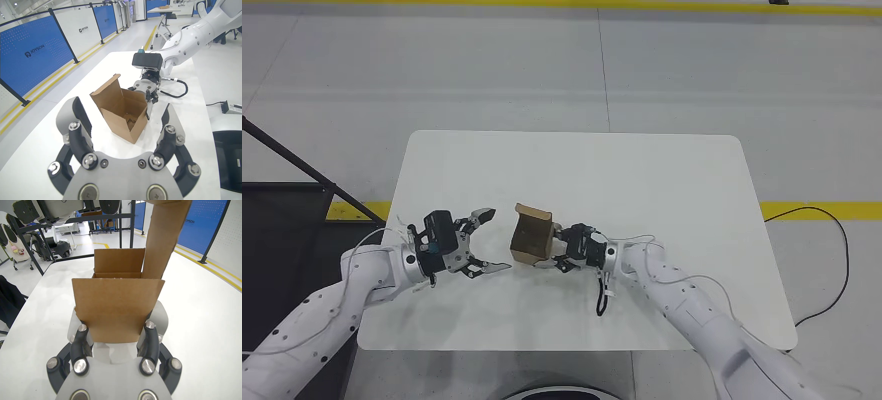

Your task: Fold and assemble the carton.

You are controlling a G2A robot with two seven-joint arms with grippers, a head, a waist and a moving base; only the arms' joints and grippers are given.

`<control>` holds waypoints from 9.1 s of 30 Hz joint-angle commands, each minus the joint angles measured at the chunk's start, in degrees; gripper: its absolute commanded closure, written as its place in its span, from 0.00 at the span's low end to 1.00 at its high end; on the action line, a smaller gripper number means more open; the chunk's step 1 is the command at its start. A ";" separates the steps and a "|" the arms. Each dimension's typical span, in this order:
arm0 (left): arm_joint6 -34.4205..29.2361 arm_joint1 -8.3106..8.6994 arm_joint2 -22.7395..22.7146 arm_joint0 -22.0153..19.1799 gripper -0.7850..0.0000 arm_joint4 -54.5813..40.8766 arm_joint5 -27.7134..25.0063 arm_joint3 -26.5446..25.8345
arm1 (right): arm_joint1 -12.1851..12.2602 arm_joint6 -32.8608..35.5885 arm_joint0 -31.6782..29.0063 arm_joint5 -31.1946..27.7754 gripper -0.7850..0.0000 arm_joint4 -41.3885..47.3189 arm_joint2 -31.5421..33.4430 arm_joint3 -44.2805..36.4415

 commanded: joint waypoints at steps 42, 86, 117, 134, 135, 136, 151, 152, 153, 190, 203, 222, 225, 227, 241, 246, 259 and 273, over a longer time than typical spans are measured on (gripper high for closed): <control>-1.17 -2.73 -4.19 2.20 0.00 2.10 -2.26 -0.38 | 6.54 -10.37 -0.50 -8.74 0.70 -14.72 3.75 -3.59; -9.83 -4.79 -5.95 3.99 0.00 0.94 -2.53 -2.60 | 14.12 2.41 -9.09 -11.33 0.00 -10.29 15.69 -20.75; -15.20 -8.87 -0.34 0.20 0.00 -0.67 5.63 1.12 | 15.61 17.58 -15.53 -5.41 0.00 9.21 25.74 -25.39; -19.34 -12.21 4.14 -4.64 0.00 -2.69 9.42 4.42 | 12.68 20.85 -7.63 -8.28 0.00 11.19 20.03 -16.84; -19.40 -12.35 4.25 -4.82 0.00 -2.69 9.45 4.55 | 12.51 20.87 -7.33 -8.32 0.00 11.20 19.73 -16.59; -19.43 -12.48 4.34 -4.98 0.00 -2.72 9.44 4.66 | 12.35 20.85 -7.06 -8.41 0.00 11.15 19.43 -16.40; -20.35 -14.09 4.86 -6.29 0.00 -3.73 8.36 5.63 | 11.08 21.75 -5.15 -8.87 0.00 10.17 17.31 -15.77; -20.49 -14.18 4.90 -6.34 0.00 -3.72 8.24 5.69 | 11.02 21.92 -5.09 -8.83 0.00 10.19 17.24 -15.81; -20.68 -14.26 4.95 -6.40 0.00 -3.66 8.06 5.78 | 10.96 22.12 -5.03 -8.79 0.00 10.19 17.17 -15.83; -25.50 -16.40 4.45 -6.52 0.00 -1.14 4.93 6.69 | 10.45 41.80 -6.83 -5.12 0.00 15.24 17.99 -25.53; -25.82 -16.92 3.86 -6.25 0.00 -0.67 3.99 6.95 | 10.52 48.64 -7.90 -1.79 0.00 13.95 17.99 -29.56; -27.56 -17.75 3.59 -6.62 0.00 -0.35 2.51 7.67 | 10.79 53.47 -9.85 1.55 0.00 10.50 18.24 -36.00; -27.88 -17.86 3.53 -6.62 0.00 -0.49 2.25 7.71 | 10.86 54.44 -10.21 2.22 0.00 9.37 18.23 -37.28; -28.30 -17.94 3.54 -6.72 0.00 -0.44 1.92 7.68 | 10.90 54.92 -10.45 2.86 0.00 8.62 18.26 -38.16; -30.24 -18.39 3.39 -6.89 0.00 0.41 1.30 7.17 | 11.37 54.08 -12.48 5.26 0.00 3.97 19.33 -42.89; -30.56 -18.56 3.34 -6.85 0.00 0.64 1.24 7.02 | 11.75 52.61 -13.92 5.89 0.00 3.17 20.64 -44.91; -31.10 -18.95 3.14 -6.81 0.00 0.89 0.72 6.71 | 12.50 47.35 -15.53 1.37 0.00 5.24 23.41 -44.54; -31.48 -19.26 2.57 -6.75 0.00 0.88 0.12 6.99 | 11.62 56.34 -13.72 4.45 0.00 3.65 20.33 -44.72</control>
